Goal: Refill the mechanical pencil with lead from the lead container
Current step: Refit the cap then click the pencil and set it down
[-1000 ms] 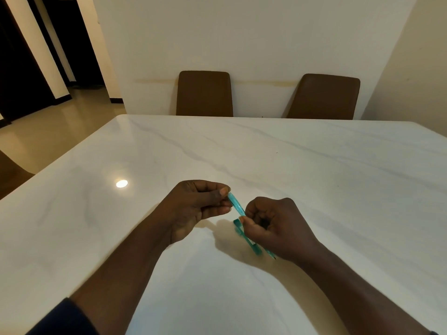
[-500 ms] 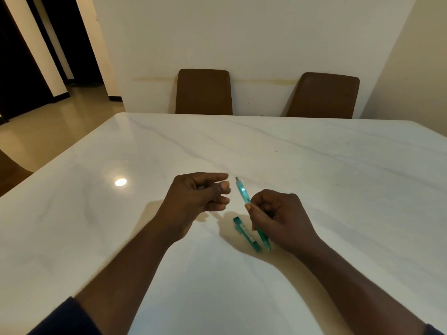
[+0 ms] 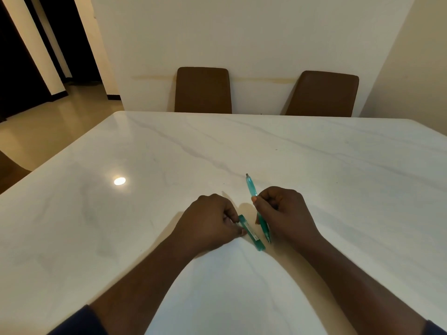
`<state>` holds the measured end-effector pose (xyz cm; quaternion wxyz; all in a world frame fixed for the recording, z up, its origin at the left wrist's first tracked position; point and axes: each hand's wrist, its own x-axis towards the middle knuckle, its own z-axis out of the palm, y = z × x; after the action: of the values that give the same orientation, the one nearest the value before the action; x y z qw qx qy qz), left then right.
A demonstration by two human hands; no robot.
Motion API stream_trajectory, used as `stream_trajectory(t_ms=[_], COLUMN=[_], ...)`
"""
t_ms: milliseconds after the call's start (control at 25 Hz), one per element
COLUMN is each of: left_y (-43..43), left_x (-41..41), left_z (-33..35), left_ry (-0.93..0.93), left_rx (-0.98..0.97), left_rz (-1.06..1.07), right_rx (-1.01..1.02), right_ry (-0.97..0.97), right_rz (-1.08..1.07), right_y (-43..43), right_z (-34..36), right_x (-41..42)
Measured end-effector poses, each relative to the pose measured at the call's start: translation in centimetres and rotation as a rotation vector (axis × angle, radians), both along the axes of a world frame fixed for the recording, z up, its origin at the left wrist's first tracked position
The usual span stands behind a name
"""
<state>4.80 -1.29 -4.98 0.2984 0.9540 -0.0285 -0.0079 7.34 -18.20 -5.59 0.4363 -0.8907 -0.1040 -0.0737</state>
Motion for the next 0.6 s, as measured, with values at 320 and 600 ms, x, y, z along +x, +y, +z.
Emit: stream_trajectory(t_ms=[320,600], left_y=[1.1,1.6], left_x=[0.6,0.8], left_z=[0.6,1.8], left_ry=[-0.092,-0.022], left_rx=[-0.380,-1.138], left_rz=[0.120,0.132], right_rx=[0.041,0.092], right_ry=[-0.001,-0.034], right_rz=[0.068,0.147], right_y=[0.1,0.2], right_z=[0.1,0.5], right_x=[-0.4,-1.0])
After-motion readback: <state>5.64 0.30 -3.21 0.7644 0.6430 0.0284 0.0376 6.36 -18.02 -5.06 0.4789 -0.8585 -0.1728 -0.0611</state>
